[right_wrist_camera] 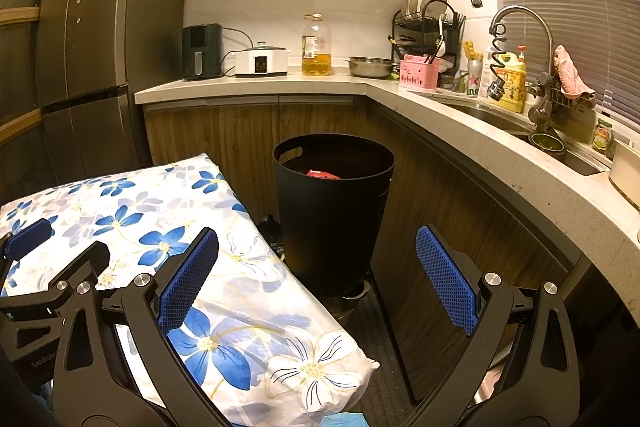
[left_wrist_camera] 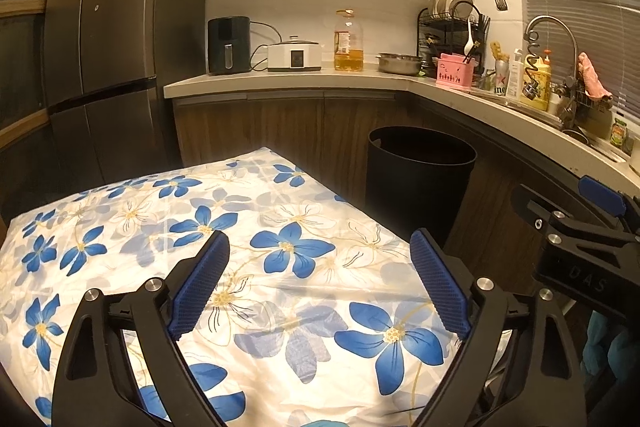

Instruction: Collect trash

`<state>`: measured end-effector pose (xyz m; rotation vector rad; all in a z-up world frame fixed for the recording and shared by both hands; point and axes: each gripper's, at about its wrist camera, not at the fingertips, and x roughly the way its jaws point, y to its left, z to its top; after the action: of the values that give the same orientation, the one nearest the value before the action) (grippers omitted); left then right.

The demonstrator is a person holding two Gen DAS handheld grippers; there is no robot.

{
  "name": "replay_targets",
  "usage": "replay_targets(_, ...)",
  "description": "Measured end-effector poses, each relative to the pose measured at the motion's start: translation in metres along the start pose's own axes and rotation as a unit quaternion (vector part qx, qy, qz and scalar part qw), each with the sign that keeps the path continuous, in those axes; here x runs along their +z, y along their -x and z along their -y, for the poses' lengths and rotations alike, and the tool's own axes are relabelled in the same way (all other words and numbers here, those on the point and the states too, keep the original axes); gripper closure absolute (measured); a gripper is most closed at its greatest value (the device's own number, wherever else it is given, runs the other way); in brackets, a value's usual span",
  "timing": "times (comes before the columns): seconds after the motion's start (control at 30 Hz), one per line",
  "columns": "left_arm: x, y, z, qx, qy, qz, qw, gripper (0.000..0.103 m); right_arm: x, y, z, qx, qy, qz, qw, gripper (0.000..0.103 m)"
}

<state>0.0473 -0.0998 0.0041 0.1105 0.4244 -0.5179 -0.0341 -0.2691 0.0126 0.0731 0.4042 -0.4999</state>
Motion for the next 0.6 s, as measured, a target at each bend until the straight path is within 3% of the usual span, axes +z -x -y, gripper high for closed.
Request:
replay_targets(0.33, 0.0015, 0.0011, -0.0009, 0.010, 0.000, 0.003, 1.0000, 0.014, 0.0019, 0.0006, 0.0000, -0.003, 0.000, 0.001, 1.000, 0.005)
replay_targets(0.6, 0.0032, 0.0024, -0.0021, 0.017, 0.000, 0.004, 0.9998, 0.006, 0.0023, 0.0020, -0.0014, -0.004, -0.001, 0.001, 1.000, 0.005)
